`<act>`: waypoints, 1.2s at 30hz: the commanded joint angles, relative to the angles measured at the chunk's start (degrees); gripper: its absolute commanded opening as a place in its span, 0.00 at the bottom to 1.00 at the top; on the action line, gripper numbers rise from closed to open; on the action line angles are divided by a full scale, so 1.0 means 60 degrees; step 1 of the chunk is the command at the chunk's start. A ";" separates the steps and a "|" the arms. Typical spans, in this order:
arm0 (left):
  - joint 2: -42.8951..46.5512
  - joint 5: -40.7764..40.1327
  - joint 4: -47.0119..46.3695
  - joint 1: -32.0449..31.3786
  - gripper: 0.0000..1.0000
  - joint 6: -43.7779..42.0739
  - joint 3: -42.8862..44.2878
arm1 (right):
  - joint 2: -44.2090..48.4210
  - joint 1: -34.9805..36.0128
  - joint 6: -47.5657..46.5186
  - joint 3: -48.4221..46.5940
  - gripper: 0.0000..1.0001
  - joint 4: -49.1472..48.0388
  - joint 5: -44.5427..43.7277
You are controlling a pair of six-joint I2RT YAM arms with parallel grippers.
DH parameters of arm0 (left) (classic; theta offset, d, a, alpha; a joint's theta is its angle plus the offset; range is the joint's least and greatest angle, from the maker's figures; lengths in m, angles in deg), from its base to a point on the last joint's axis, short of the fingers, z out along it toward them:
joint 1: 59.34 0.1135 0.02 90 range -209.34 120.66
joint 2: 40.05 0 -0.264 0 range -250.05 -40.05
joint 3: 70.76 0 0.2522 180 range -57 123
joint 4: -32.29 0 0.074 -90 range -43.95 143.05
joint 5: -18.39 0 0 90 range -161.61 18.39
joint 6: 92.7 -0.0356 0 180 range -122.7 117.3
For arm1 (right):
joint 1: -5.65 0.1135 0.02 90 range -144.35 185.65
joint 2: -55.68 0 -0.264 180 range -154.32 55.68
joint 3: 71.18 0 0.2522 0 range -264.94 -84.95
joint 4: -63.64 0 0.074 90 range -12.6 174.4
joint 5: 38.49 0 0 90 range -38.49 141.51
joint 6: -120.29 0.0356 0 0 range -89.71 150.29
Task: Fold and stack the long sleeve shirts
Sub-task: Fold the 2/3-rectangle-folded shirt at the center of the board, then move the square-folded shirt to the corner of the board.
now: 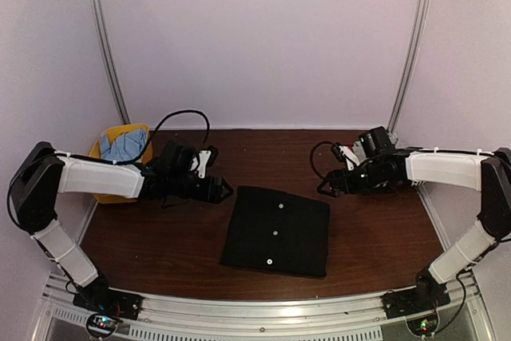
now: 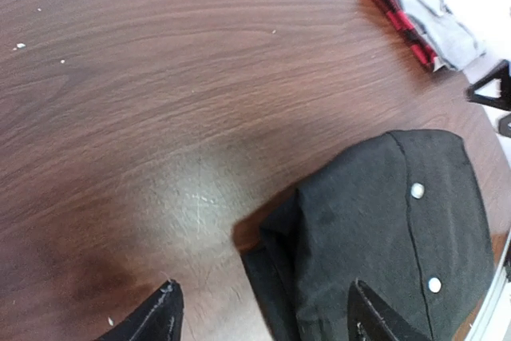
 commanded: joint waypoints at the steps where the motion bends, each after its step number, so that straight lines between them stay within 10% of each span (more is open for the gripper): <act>1: 0.1385 0.0413 -0.2756 0.0067 0.71 0.0467 -0.1656 | -0.0836 0.0135 -0.0336 -0.0830 0.91 -0.0332 0.1151; 10: 0.3452 0.1711 -0.5157 0.0052 0.98 0.0972 -0.4422 | -0.3116 0.0631 -0.1196 -0.2674 0.95 0.0416 0.1847; 36: 0.1915 0.0655 -0.4915 -0.2942 0.95 0.0210 -0.4322 | -0.5316 0.1225 -0.2617 -0.3267 0.93 0.1345 0.3303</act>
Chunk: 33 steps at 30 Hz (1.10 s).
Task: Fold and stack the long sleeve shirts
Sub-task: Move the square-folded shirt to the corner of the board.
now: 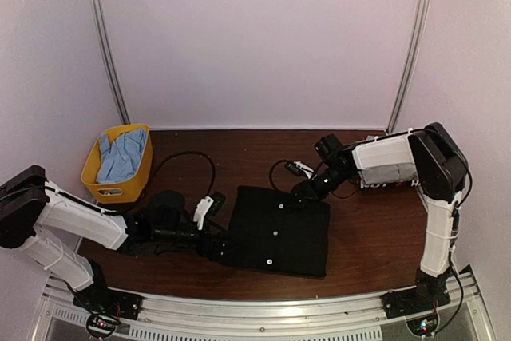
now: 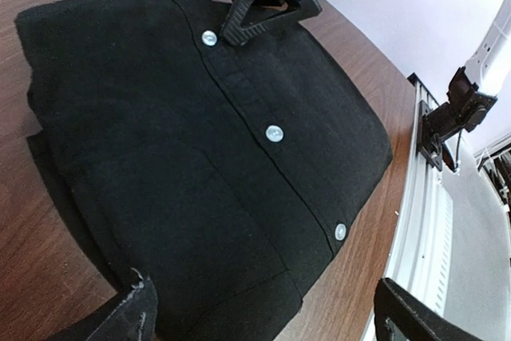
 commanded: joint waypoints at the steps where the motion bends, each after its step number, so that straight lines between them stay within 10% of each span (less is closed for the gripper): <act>1: -0.0525 -0.0877 0.0111 -0.0529 0.95 -0.0487 0.0692 | -0.0149 0.0199 -0.0039 0.0566 0.92 0.0167 0.0338; 33: -0.1383 -0.2952 0.2689 -0.0769 0.86 -0.1710 0.1285 | -0.0375 0.2124 0.2285 0.2114 0.69 -0.2355 0.2542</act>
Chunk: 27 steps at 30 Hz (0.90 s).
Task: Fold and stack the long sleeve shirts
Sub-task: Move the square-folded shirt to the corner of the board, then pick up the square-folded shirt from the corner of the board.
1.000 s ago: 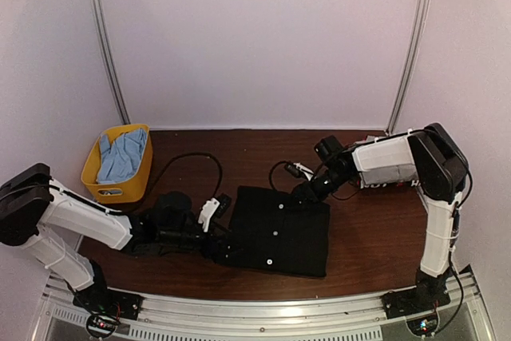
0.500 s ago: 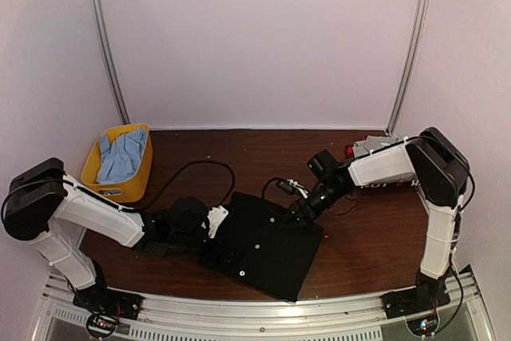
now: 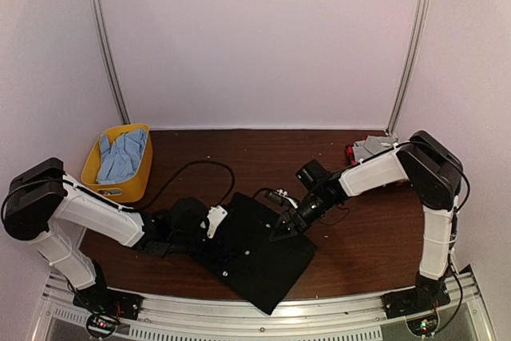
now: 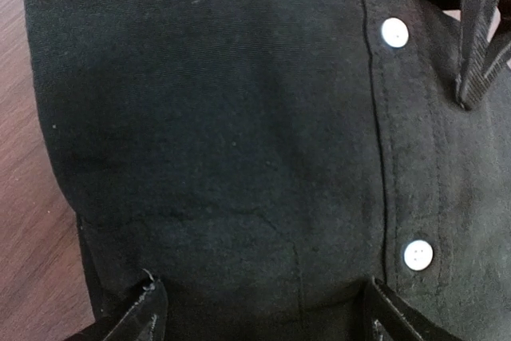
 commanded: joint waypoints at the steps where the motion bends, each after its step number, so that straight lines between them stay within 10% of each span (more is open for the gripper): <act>1: 0.0081 -0.0070 0.0108 -0.0042 0.86 -0.0038 -0.0002 | -0.0519 0.0273 0.0757 0.0404 0.68 -0.0735 0.0032; 14: 0.0541 -0.1302 0.0382 -0.0086 0.85 0.0393 -0.0212 | -0.0395 0.0348 0.2720 0.1449 0.52 -0.3982 0.0879; 24: 0.1583 -0.2960 0.0942 -0.0088 0.90 0.1068 -0.0399 | 0.0278 0.0125 0.4306 0.2386 0.00 -0.6087 0.1011; 27: 0.1985 -0.3486 0.1244 -0.0093 0.93 0.1298 -0.0365 | 0.0690 -0.0047 0.4376 0.2626 0.00 -0.6084 0.0835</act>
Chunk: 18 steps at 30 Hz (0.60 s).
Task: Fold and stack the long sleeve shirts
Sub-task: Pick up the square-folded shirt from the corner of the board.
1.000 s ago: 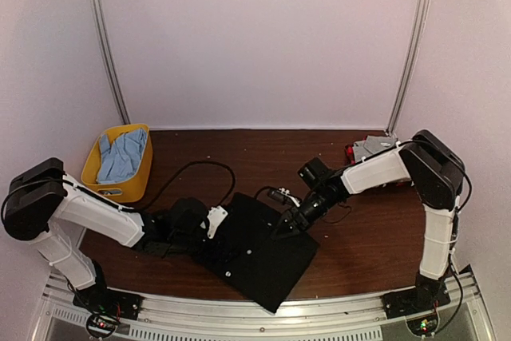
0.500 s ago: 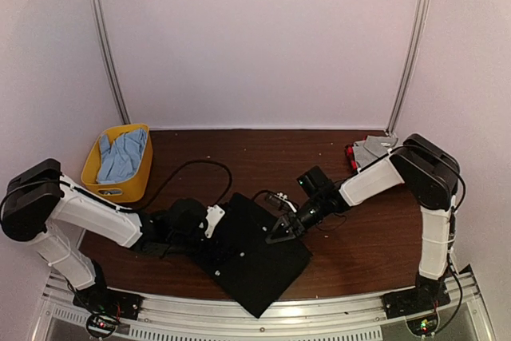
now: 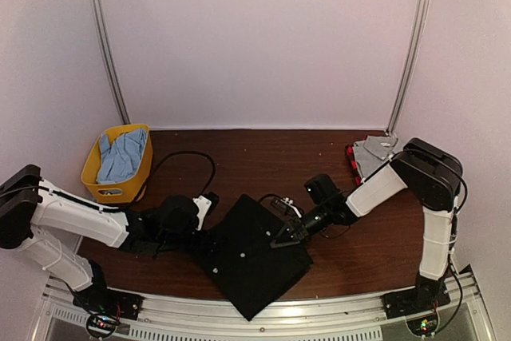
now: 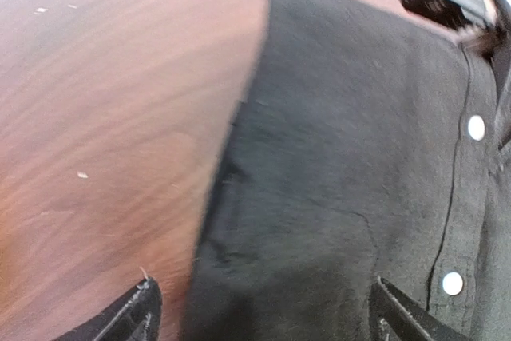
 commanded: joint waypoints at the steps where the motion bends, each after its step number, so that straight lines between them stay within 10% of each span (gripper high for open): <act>1: 0.0672 -0.1252 0.0413 -0.0020 0.94 0.0539 0.0009 | 0.0919 -0.0270 0.0401 0.0348 0.00 -0.0594 -0.0104; 10: 0.1331 -0.2820 0.1930 -0.0008 0.98 0.0437 0.0940 | 0.3844 -0.1554 -0.1986 -0.0408 0.00 0.5566 -0.2695; 18: 0.1309 -0.3256 0.2352 0.0229 0.98 0.0379 0.1727 | 0.5672 -0.2451 -0.2713 -0.2964 0.00 1.0704 -0.8796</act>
